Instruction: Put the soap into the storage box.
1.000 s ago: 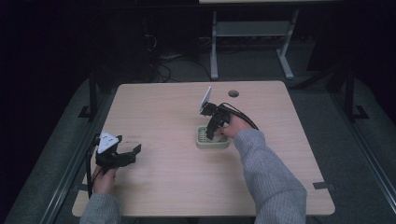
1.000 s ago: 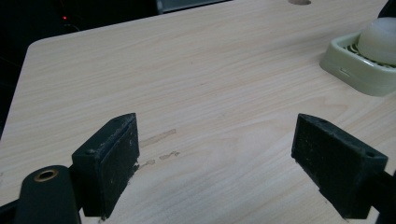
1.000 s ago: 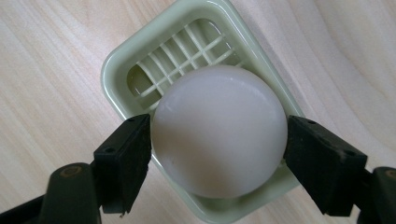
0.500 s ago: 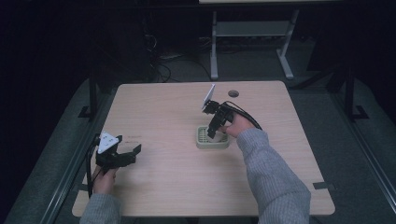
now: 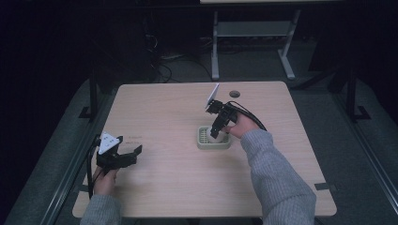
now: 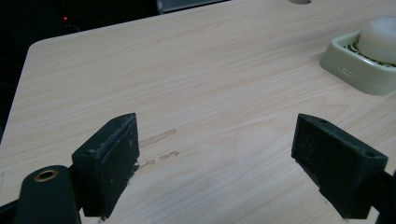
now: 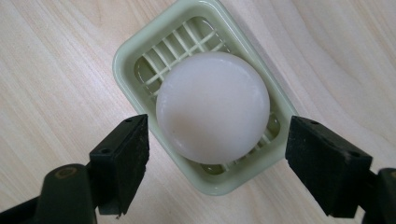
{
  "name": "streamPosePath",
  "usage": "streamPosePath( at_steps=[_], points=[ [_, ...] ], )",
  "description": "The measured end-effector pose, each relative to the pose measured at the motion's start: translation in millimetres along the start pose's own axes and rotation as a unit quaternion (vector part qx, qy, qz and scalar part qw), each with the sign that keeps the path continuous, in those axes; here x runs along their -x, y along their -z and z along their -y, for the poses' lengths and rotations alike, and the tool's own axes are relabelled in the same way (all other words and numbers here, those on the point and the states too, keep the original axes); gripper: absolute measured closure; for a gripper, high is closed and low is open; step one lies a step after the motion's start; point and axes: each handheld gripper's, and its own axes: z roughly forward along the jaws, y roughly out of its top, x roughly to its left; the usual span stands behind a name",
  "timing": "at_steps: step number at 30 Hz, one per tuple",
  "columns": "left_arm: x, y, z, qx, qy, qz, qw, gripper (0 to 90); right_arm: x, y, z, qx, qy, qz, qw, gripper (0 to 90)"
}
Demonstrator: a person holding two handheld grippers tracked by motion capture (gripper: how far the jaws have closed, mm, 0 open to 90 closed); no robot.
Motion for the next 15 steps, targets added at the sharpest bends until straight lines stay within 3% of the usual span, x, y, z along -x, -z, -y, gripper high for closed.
streamPosePath(
  at_steps=[15],
  points=[
    [0.4, -0.4, 0.2, 0.0, 0.002, 0.001, 1.0, 14.8, 1.2, 5.7, 9.3, 0.011, -0.004, -0.003, 0.9999, 21.2]
  ],
)
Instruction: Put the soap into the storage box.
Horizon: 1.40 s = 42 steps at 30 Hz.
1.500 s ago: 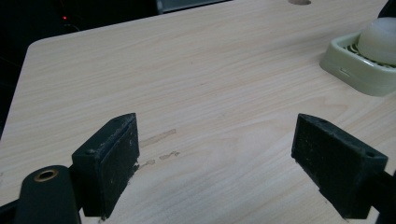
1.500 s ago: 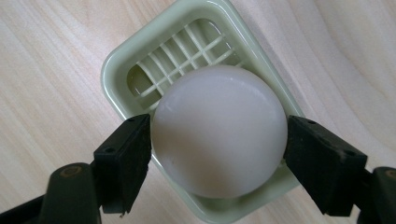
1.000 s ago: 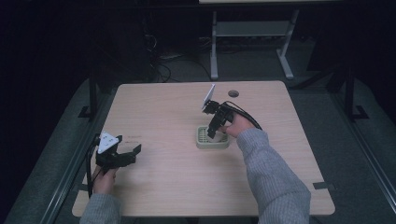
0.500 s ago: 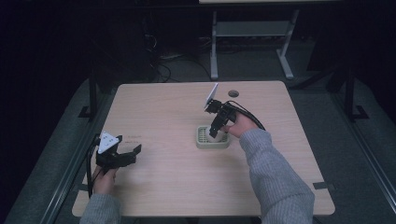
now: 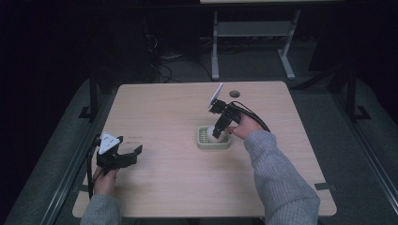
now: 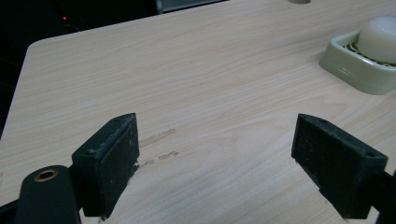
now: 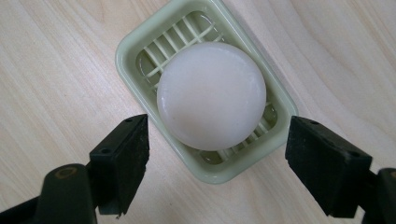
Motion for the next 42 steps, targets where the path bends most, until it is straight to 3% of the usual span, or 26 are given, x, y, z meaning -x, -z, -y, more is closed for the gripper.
streamPosePath(
  at_steps=[42],
  points=[
    [0.2, 0.0, 0.2, -0.003, -0.002, 0.0, 1.0, 14.9, 2.3, 13.6, 36.0, 0.016, -0.01, -0.008, 0.9998, 21.3]
  ],
)
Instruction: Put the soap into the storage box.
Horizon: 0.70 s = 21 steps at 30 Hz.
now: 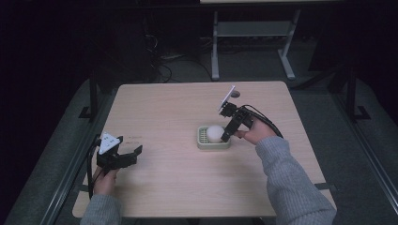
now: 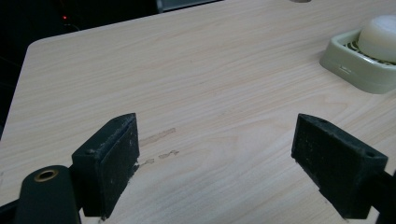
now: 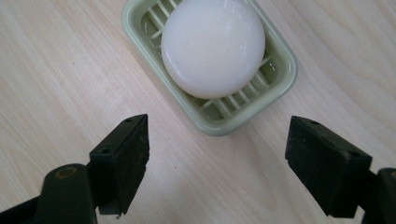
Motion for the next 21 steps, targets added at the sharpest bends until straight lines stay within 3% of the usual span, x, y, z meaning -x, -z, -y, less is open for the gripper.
streamPosePath(
  at_steps=[21],
  points=[
    [0.1, -0.1, 0.0, -0.002, 0.001, 0.003, 1.0, 14.8, 5.3, 1.0, 38.8, 0.005, -0.018, -0.005, 0.9998, 21.2]
  ],
)
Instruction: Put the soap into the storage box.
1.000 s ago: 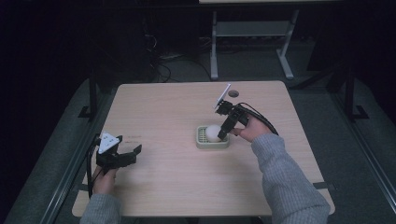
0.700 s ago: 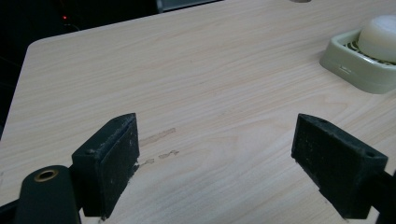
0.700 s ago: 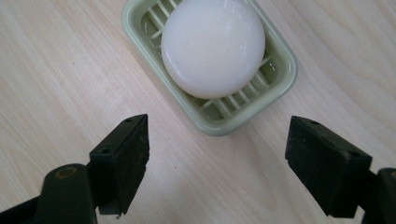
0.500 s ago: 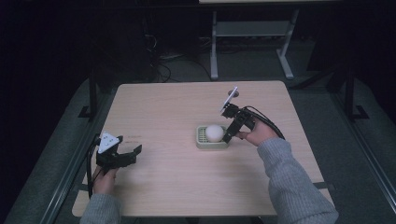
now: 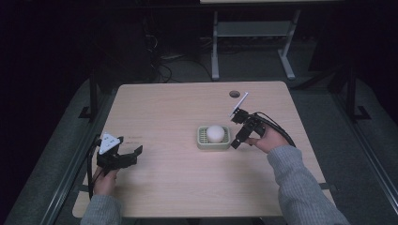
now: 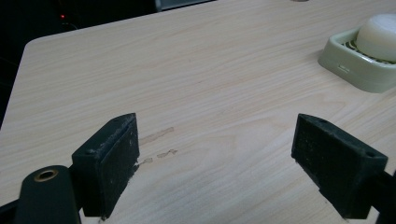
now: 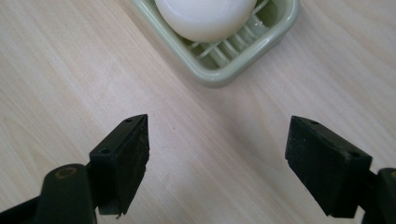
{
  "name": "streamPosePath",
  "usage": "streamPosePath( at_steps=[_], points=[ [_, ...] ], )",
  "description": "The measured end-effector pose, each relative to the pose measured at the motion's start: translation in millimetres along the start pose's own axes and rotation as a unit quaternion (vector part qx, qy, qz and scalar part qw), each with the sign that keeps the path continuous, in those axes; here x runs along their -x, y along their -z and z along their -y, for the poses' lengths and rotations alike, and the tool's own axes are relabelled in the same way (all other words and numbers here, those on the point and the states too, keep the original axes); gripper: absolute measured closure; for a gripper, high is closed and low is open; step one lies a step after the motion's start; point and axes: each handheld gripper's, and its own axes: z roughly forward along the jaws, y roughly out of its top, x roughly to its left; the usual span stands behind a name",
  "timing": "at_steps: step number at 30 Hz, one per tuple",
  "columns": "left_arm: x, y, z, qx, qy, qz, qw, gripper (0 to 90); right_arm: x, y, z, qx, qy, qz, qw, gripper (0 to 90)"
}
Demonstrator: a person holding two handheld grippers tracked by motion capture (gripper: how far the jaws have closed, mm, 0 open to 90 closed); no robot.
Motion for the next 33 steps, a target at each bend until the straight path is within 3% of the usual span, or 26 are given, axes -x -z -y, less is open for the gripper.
streamPosePath(
  at_steps=[22, 29, 33],
  points=[
    [3.5, -2.6, 0.5, -0.007, -0.003, 0.009, 0.9999, 14.8, 1.4, -1.0, 47.4, 0.012, -0.02, -0.004, 0.9997, 21.2],
    [5.7, -2.6, 0.4, -0.008, -0.004, 0.004, 1.0, 14.9, -0.6, -0.6, 69.9, 0.028, -0.021, 0.001, 0.9994, 21.1],
    [6.8, -3.9, 0.6, -0.005, -0.003, 0.0, 1.0, 14.9, -4.9, 0.3, 88.4, 0.051, -0.021, 0.015, 0.9984, 20.0]
  ],
)
